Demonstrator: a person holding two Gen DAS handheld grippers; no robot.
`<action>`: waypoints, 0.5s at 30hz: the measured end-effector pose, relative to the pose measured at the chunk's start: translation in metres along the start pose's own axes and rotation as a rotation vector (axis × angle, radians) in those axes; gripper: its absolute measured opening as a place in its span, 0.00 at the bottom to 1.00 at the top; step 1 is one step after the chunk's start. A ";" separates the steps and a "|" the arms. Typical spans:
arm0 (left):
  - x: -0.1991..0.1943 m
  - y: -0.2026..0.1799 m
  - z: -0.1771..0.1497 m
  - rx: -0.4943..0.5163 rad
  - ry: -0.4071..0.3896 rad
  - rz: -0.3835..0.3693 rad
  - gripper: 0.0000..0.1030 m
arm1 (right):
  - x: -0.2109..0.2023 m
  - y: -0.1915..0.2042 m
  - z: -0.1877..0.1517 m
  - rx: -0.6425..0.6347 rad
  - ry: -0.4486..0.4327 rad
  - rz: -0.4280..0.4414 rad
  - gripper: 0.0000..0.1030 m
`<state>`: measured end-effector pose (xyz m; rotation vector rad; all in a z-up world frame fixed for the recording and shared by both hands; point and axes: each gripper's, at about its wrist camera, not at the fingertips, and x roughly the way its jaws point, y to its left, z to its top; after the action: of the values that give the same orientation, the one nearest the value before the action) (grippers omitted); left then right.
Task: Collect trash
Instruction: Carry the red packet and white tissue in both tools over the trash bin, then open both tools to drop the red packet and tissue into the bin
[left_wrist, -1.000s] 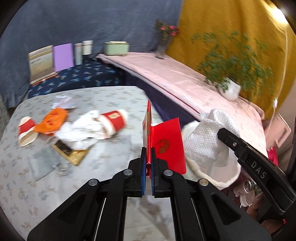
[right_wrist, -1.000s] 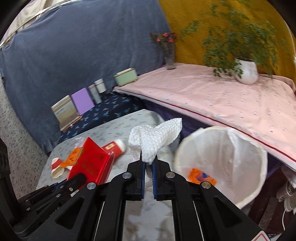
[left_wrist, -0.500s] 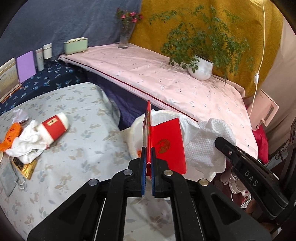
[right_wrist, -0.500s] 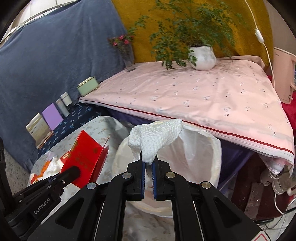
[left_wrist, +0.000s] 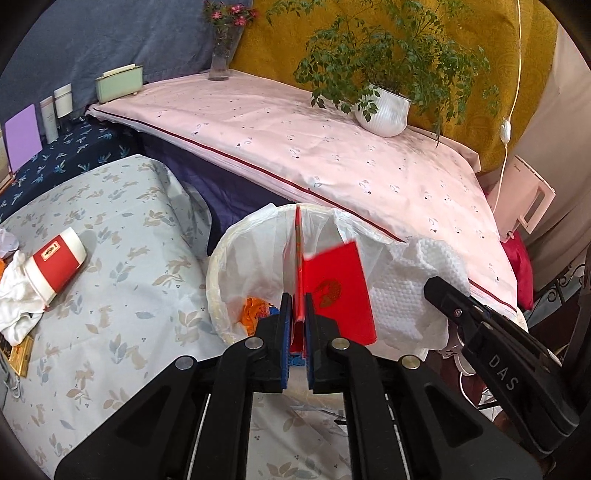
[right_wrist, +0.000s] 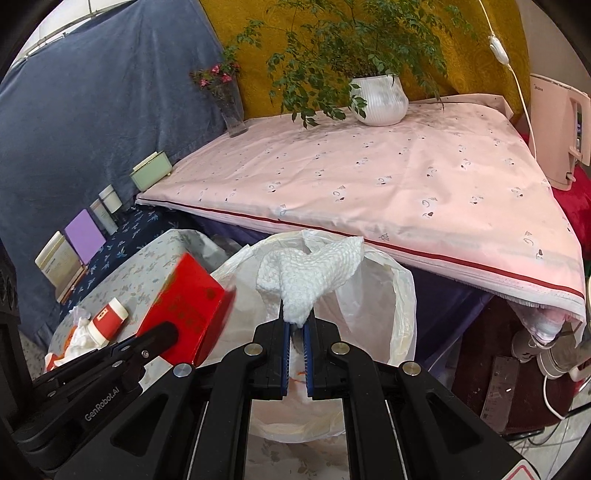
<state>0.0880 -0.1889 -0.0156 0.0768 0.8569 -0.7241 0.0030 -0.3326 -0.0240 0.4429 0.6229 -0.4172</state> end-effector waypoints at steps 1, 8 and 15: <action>0.002 0.000 0.000 -0.001 -0.002 0.000 0.07 | 0.001 -0.001 0.000 0.001 0.002 -0.001 0.06; 0.003 0.009 0.000 -0.030 -0.015 0.012 0.44 | 0.006 0.005 0.001 -0.004 0.000 -0.006 0.13; -0.002 0.026 -0.004 -0.073 -0.018 0.041 0.50 | 0.005 0.013 0.000 -0.013 -0.004 0.006 0.22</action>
<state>0.1004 -0.1664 -0.0221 0.0225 0.8612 -0.6540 0.0135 -0.3228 -0.0239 0.4311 0.6198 -0.4086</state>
